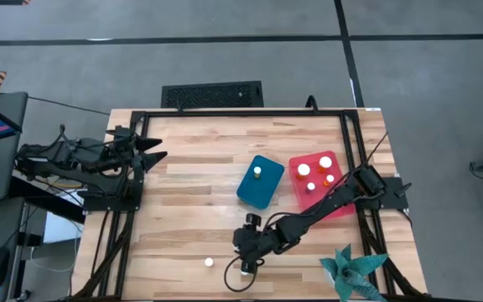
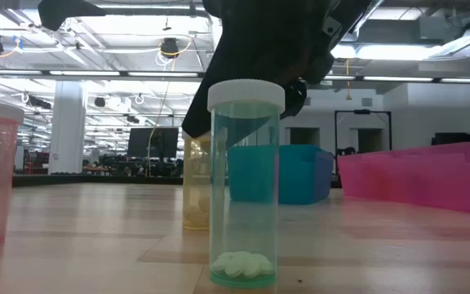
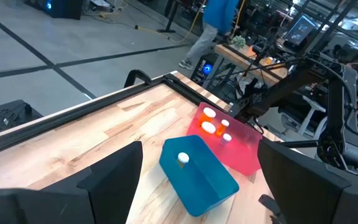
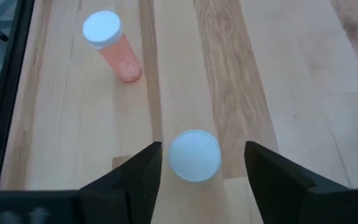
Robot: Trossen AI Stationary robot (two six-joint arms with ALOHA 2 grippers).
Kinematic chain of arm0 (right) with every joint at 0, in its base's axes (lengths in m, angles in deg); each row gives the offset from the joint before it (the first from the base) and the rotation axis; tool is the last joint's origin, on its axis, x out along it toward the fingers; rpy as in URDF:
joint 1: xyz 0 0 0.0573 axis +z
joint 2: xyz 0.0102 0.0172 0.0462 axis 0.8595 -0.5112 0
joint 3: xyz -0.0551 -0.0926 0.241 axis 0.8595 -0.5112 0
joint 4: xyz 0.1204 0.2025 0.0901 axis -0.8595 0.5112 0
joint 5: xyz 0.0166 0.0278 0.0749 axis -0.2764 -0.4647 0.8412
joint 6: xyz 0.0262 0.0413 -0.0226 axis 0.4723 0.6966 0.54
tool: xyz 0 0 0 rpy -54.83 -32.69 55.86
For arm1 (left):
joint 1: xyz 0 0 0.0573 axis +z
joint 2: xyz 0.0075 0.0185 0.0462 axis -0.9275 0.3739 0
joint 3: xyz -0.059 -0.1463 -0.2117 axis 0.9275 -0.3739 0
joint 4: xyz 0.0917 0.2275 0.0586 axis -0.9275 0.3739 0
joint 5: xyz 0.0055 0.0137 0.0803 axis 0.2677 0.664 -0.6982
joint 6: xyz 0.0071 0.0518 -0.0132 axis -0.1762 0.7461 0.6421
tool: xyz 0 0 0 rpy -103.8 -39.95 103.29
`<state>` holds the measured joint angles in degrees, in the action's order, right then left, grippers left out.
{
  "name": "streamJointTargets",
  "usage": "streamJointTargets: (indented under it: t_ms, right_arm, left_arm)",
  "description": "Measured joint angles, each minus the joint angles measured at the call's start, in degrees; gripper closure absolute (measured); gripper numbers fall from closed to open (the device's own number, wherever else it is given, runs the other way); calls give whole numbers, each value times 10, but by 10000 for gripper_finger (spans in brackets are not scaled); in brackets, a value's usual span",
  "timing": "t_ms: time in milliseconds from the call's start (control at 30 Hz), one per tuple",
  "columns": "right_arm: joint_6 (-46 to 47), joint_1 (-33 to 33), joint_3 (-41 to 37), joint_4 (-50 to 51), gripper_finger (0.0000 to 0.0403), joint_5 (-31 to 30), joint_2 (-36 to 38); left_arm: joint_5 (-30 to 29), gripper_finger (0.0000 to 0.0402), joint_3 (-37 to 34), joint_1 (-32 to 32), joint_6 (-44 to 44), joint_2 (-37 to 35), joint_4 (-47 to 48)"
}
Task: Pick and place medicine bottles into bin by pill shape (circle, oval)
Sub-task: Put the yellow tablet bottle into the blue bin
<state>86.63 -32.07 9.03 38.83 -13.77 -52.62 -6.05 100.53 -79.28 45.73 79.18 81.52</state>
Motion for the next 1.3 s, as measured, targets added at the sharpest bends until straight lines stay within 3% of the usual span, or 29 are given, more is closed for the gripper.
streamJointTargets:
  t_ms: [467, 800, 1000, 1300]
  right_arm:
    - [-30, -14, 1, -1, 285, 31, 0]
    - [-31, -24, 0, 28, 279, 25, 27]
    - [-65, -52, 1, 110, 283, -60, 111]
    - [-52, -110, 1, 325, 275, -199, 216]
  left_arm:
    - [0, 90, 0, 0, 0, 0, 0]
    - [0, 90, 0, 0, 0, 0, 0]
    - [0, 90, 0, 0, 0, 0, 0]
    - [0, 90, 0, 0, 0, 0, 0]
